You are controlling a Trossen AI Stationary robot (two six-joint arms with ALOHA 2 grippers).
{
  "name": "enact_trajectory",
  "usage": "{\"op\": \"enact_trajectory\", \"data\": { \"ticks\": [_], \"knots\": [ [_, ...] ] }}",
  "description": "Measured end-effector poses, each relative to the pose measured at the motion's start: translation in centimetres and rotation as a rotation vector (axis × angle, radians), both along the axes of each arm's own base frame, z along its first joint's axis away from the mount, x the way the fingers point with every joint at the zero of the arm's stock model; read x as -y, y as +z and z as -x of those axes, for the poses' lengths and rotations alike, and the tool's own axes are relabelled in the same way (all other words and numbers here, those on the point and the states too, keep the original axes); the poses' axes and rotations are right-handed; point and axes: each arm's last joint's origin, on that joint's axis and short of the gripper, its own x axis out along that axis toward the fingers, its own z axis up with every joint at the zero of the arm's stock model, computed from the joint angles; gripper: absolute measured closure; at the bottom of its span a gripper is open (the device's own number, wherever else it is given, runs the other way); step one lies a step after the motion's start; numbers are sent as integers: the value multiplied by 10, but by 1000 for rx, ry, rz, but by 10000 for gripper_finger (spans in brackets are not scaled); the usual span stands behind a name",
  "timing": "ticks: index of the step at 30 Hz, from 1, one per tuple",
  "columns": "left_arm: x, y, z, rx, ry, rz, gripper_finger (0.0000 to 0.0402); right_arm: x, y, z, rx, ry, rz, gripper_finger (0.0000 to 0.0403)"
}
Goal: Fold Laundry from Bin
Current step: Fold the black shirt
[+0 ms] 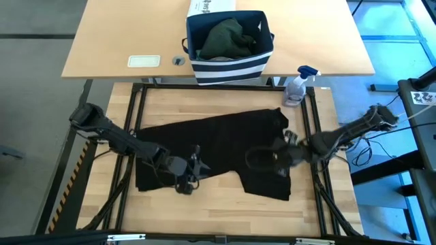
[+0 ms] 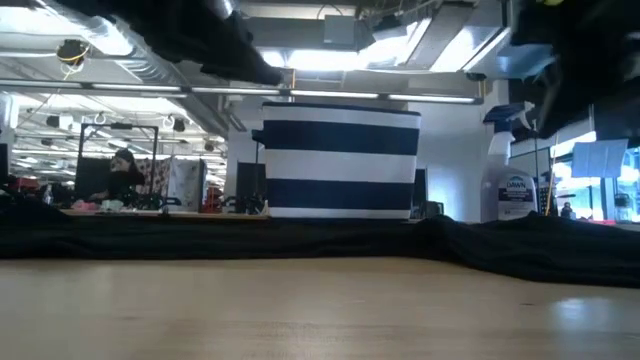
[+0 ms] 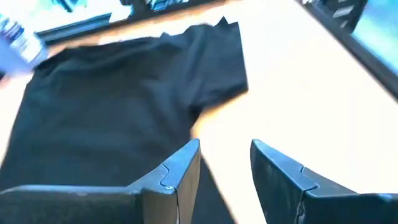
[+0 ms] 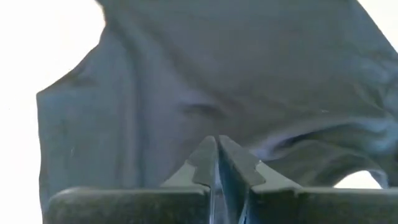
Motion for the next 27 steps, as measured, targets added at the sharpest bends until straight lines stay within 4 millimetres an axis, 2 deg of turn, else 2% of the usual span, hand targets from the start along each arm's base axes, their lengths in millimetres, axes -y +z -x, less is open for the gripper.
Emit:
{"op": "enact_trajectory", "data": {
  "ticks": [7, 11, 15, 19, 22, 27],
  "knots": [
    [8, -27, -20, -10, -17, -14, 265, -36, -19, 0, -66, 137, 36, 382],
    [9, -36, -22, -75, 21, 26, 265, -61, -36, -8, -92, 237, -34, 354],
    [5, -50, -6, -292, 120, 36, 265, -77, -58, -10, -174, 286, -29, 299],
    [5, -46, 9, -383, 220, 77, 265, -79, -74, -9, -261, 219, 18, 259],
    [4, -51, 22, -490, 304, 77, 265, -78, -81, -9, -299, 182, 33, 258],
    [1, -58, 39, -591, 438, 48, 265, -83, -89, -11, -344, 169, -30, 281]
  ]
}}
